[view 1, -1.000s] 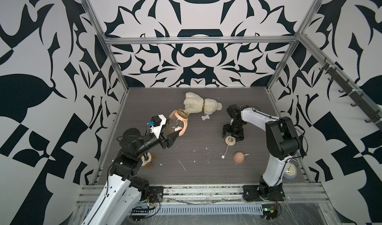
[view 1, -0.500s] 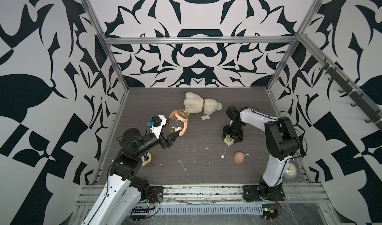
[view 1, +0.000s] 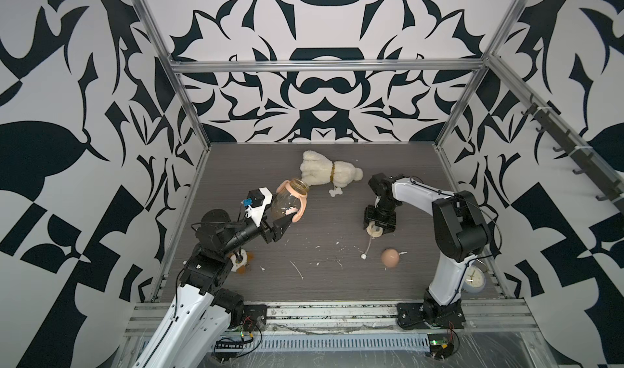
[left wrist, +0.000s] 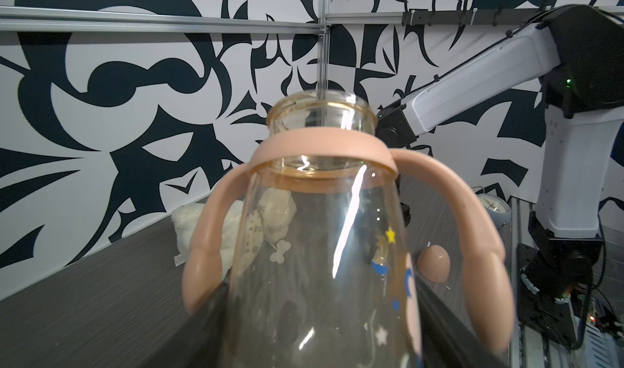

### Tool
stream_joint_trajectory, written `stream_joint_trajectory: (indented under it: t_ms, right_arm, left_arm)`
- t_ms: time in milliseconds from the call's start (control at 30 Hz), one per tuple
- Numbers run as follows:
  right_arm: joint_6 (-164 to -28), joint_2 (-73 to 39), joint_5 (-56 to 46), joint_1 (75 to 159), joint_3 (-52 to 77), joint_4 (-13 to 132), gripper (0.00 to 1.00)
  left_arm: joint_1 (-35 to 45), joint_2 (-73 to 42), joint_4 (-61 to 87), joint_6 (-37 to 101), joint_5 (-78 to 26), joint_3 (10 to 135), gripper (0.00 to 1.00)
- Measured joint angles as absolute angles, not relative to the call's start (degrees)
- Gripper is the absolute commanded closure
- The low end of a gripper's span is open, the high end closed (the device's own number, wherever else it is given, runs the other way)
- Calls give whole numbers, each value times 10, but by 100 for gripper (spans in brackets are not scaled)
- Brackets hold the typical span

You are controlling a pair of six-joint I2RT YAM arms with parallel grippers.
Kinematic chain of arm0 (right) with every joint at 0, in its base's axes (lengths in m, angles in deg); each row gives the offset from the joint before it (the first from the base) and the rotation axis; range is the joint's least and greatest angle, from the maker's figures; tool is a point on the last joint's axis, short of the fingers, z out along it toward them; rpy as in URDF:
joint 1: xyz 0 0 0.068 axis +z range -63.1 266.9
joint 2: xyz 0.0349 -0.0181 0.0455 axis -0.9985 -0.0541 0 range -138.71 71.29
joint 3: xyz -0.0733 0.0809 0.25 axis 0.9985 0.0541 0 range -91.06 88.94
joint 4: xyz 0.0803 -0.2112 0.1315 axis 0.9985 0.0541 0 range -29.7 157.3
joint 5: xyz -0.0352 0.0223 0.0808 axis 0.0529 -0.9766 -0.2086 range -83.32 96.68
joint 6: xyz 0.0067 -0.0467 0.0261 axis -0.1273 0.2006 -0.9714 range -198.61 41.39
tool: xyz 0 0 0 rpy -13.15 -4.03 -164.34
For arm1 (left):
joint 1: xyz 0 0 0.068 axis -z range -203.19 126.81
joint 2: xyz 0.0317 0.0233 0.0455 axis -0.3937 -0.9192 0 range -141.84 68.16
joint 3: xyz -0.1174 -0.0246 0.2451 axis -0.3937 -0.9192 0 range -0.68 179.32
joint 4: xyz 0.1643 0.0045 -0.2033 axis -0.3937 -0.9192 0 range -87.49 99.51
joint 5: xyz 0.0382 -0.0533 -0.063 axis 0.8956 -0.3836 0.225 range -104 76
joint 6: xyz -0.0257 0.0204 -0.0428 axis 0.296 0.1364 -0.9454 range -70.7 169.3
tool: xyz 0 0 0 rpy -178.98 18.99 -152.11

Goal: Assemble the baby bottles
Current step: Pick up the nipple from the center of the board.

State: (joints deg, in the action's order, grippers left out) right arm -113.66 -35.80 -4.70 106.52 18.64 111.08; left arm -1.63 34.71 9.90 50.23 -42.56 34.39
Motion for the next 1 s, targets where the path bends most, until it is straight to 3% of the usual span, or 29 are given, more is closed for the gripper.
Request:
stream_joint_trajectory:
  t_ms: [300,533,800,1000]
  right_arm:
    - [-1142,-358,-50,1065,188,1105,38]
    - [-1144,-358,-53,1065,189,1099,55]
    - [-1123,-351,-55,1065,194,1081,58]
    - [-1083,-262,-64,1065,232,1005,64]
  left_arm:
    - [-16,346,99,504,-426,344,93]
    - [-16,334,98,509,-430,344,93]
    - [-16,316,82,518,-438,348,93]
    - [-16,292,71,523,-449,359,93]
